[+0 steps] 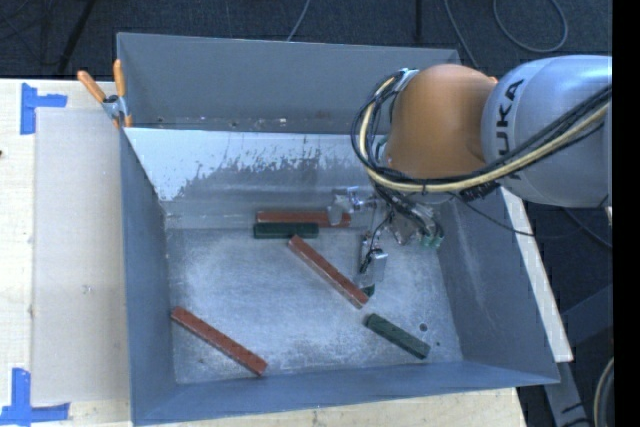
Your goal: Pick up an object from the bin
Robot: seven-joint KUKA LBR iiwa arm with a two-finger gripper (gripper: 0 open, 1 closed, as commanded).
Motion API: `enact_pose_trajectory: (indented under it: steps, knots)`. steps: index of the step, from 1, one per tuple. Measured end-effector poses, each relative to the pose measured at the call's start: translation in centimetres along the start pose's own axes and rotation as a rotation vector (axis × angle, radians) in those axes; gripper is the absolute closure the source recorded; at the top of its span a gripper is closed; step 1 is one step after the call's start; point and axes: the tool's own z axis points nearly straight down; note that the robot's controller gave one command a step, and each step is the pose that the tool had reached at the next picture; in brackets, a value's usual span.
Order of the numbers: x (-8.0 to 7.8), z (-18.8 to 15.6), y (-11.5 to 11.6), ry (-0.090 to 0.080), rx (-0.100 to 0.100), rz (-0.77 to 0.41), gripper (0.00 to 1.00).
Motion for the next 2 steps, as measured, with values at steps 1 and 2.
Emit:
enact_pose_trajectory:
  steps: [1, 2]
  knots:
    - [-2.1, 2.2, 9.3, 0.007, -0.007, 0.145, 0.0]
    - [-0.7, 5.0, 2.8, 0.01, -0.002, 0.1, 0.0]
